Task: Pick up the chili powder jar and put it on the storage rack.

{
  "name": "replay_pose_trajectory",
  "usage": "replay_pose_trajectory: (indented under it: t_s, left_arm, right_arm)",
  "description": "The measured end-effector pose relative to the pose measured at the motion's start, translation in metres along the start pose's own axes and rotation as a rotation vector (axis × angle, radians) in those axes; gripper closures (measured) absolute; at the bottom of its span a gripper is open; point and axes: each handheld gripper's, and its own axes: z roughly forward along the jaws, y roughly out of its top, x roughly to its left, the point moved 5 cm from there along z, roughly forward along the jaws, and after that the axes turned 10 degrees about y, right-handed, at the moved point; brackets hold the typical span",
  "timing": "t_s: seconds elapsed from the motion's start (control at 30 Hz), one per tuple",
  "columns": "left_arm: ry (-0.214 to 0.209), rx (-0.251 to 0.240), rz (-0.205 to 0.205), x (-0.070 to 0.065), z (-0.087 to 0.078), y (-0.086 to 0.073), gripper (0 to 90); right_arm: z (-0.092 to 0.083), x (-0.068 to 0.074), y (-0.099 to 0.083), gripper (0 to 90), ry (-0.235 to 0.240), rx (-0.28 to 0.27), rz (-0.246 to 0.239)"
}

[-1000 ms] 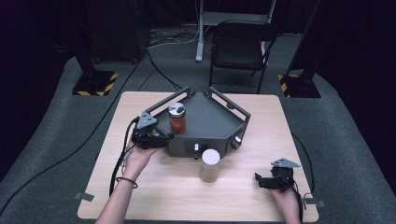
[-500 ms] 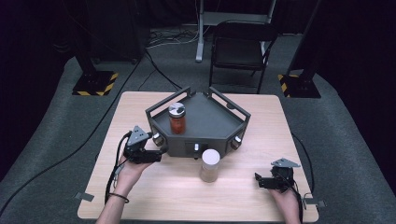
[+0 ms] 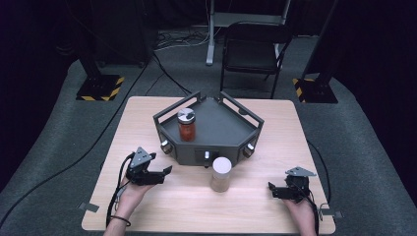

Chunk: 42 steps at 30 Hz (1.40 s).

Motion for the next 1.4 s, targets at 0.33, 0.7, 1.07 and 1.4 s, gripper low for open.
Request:
replay_pose_trajectory:
  t_s: [0.33,0.7,1.07,1.4]
  left_arm:
    - [0.0,0.073,-0.004,0.002,0.01,-0.022,16.6]
    - [0.017,0.169,0.029,-0.002,0.017,-0.027,16.1]
    - [0.007,0.217,0.04,-0.003,0.018,-0.028,15.3]
    - [0.013,0.195,0.072,-0.005,0.017,-0.034,14.0]
  right_arm:
    - [0.0,0.0,0.0,4.2,0.0,0.0,0.0]
    - [0.0,0.0,0.0,4.2,0.0,0.0,0.001]
    - [0.0,0.0,0.0,4.2,0.0,0.0,0.001]
    - [0.0,0.0,0.0,4.2,0.001,0.0,0.001]
